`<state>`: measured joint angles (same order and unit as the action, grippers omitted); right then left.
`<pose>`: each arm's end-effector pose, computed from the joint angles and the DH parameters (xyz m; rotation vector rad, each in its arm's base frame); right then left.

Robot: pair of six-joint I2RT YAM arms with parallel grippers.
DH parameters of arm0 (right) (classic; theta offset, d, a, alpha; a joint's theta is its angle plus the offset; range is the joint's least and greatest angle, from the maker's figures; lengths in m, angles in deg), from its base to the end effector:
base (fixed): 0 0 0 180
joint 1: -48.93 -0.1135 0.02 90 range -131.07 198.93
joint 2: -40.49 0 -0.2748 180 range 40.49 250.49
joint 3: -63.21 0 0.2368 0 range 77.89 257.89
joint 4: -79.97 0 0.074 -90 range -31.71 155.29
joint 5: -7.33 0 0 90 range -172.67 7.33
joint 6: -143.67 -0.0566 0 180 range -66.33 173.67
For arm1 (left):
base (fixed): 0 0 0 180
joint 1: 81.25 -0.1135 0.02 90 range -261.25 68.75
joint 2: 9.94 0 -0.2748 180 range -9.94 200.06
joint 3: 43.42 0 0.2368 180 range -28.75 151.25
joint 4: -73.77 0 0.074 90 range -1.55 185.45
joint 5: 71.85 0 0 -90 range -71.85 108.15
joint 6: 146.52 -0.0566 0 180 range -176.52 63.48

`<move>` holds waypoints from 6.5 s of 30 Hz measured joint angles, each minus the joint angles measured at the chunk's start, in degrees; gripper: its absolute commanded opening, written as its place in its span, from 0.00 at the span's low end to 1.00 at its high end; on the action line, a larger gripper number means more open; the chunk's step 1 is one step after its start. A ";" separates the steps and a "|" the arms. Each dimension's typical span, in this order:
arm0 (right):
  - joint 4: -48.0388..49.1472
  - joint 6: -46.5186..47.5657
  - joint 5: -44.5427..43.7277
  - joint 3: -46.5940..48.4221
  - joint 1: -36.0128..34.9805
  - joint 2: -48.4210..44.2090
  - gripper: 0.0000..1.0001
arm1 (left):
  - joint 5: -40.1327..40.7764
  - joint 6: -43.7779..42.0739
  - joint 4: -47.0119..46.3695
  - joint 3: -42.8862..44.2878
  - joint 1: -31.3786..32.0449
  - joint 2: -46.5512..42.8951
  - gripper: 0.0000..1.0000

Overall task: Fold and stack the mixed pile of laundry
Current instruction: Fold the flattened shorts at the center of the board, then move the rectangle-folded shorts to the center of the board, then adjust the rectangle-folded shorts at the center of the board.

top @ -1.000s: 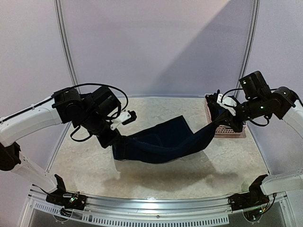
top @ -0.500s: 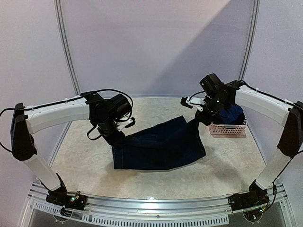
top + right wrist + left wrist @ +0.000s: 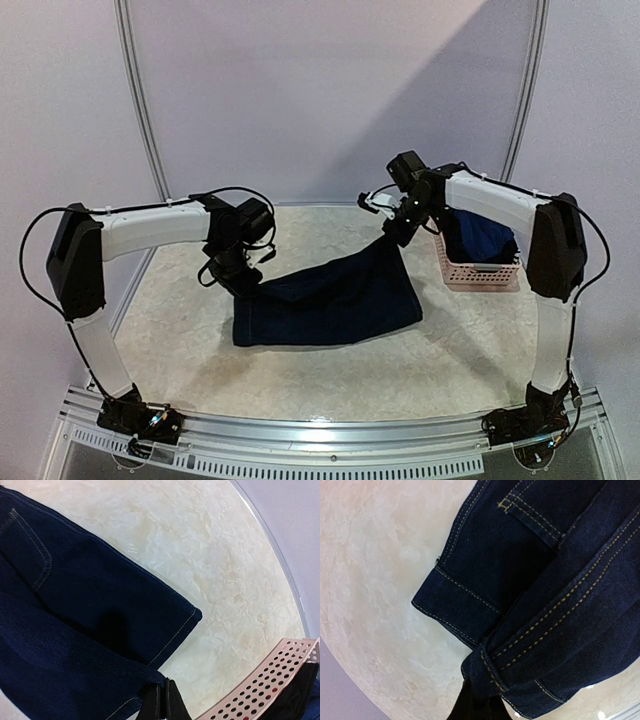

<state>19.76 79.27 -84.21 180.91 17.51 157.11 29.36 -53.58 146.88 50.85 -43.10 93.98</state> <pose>0.3822 0.2317 0.2516 -1.2336 2.2912 0.0015 0.2709 -0.1988 0.2120 0.8742 2.8155 0.2055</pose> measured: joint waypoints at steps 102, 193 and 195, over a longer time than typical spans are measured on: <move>-0.70 -1.09 12.02 -31.39 -1.14 -8.48 0.10 | -5.64 21.62 -26.56 -31.58 -5.81 -22.34 0.01; -2.03 0.09 21.79 -13.84 9.49 3.89 0.08 | -15.76 25.92 -43.54 -37.97 -3.96 -17.57 0.22; -1.66 0.00 21.81 -13.84 9.49 3.91 0.02 | -15.82 25.94 -44.11 -37.94 -4.02 -16.68 0.15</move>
<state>18.09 79.27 -62.40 167.08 27.00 161.02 13.53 -27.64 102.77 12.90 -47.12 77.31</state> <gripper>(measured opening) 0.097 0.242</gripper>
